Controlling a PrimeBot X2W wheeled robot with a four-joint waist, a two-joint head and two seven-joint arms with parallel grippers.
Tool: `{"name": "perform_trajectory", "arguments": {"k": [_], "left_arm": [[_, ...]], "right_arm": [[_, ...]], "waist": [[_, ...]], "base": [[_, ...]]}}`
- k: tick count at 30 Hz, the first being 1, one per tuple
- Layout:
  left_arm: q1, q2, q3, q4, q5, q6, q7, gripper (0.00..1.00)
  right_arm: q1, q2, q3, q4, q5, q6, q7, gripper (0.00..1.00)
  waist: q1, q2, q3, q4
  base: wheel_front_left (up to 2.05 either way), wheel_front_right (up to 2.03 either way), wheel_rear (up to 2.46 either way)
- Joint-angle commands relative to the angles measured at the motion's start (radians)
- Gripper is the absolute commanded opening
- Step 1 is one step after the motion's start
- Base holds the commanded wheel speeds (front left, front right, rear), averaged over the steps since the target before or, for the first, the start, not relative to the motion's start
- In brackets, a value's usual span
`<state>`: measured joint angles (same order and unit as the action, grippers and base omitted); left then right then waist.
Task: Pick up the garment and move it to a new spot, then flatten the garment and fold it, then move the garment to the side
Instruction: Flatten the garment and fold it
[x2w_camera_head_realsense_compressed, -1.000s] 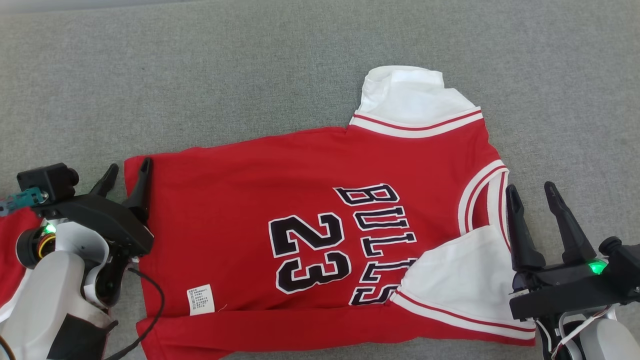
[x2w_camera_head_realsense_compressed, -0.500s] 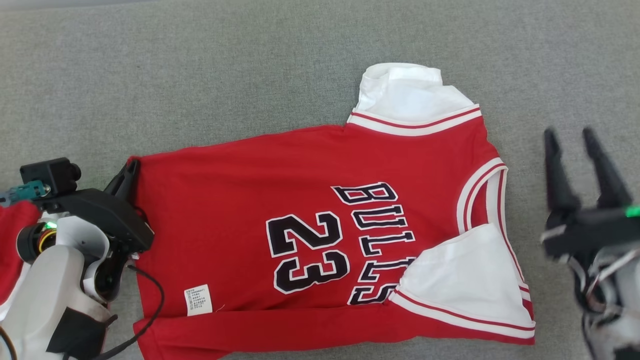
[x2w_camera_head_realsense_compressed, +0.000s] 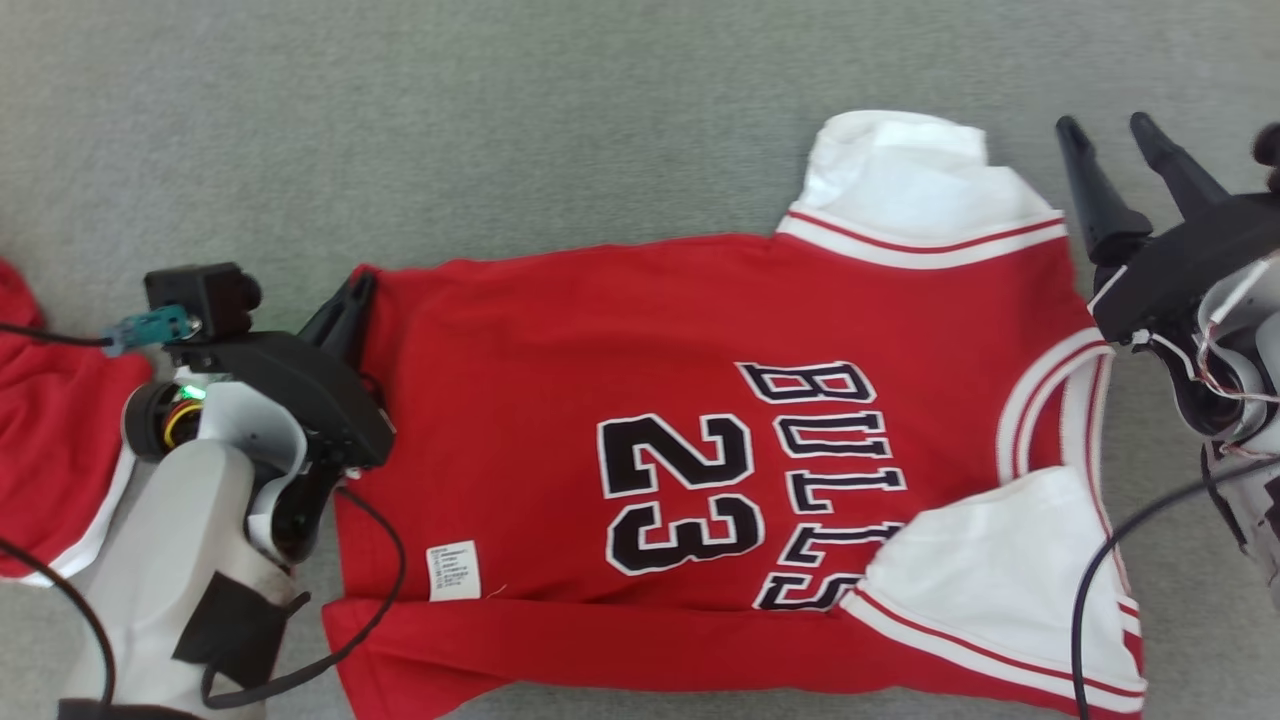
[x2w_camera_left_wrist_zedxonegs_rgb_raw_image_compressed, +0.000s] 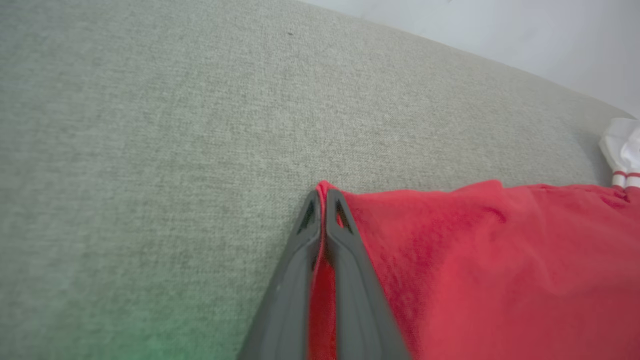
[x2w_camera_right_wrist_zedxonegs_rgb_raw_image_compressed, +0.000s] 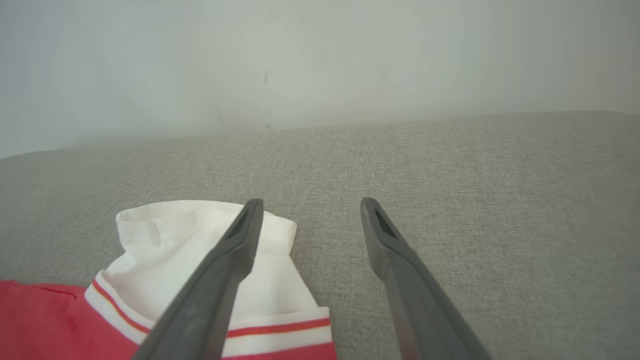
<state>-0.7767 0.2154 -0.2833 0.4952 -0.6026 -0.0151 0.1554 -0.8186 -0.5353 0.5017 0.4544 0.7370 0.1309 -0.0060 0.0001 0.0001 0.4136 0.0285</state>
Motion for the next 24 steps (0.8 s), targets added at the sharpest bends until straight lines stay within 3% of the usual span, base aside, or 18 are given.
{"name": "perform_trajectory", "arguments": {"k": [1, 8, 17, 18, 20, 24], "left_arm": [[-0.015, -0.011, -0.012, 0.009, 0.011, -0.008, -0.010, 0.00], [-0.050, -0.043, -0.042, 0.030, 0.022, -0.020, -0.034, 0.00], [-0.071, -0.055, -0.056, 0.069, 0.023, -0.028, -0.060, 0.00], [-0.072, -0.056, -0.057, 0.074, 0.023, -0.028, -0.063, 0.00], [-0.076, -0.056, -0.057, 0.081, 0.021, -0.026, -0.069, 0.00], [-0.084, -0.048, -0.051, 0.079, 0.019, -0.026, -0.088, 0.00]], "right_arm": [[-0.041, -0.024, 0.055, 0.040, 0.024, 0.000, 0.021, 1.00], [-0.161, -0.067, 0.216, 0.154, 0.119, 0.000, 0.078, 1.00], [-0.253, -0.105, 0.363, 0.214, 0.207, 0.000, 0.146, 1.00], [-0.258, -0.108, 0.379, 0.218, 0.217, 0.000, 0.152, 0.57], [-0.266, -0.112, 0.409, 0.217, 0.241, 0.000, 0.165, 0.00], [-0.286, -0.133, 0.442, 0.197, 0.287, 0.000, 0.135, 0.00]], "waist": [[-0.0001, -0.0001, 0.026, 0.042], [-0.0001, -0.0001, 0.061, 0.084], [-0.0001, -0.0001, 0.088, 0.101], [-0.0001, -0.0001, 0.089, 0.100], [-0.0001, -0.0001, 0.089, 0.099], [-0.0001, -0.0001, 0.086, 0.091]], "base": [[0.00, 0.00, 0.00], [0.00, 0.00, 0.00], [0.00, 0.00, 0.00], [0.00, 0.00, 0.00], [0.00, 0.00, 0.00], [0.00, 0.00, 0.00]]}}
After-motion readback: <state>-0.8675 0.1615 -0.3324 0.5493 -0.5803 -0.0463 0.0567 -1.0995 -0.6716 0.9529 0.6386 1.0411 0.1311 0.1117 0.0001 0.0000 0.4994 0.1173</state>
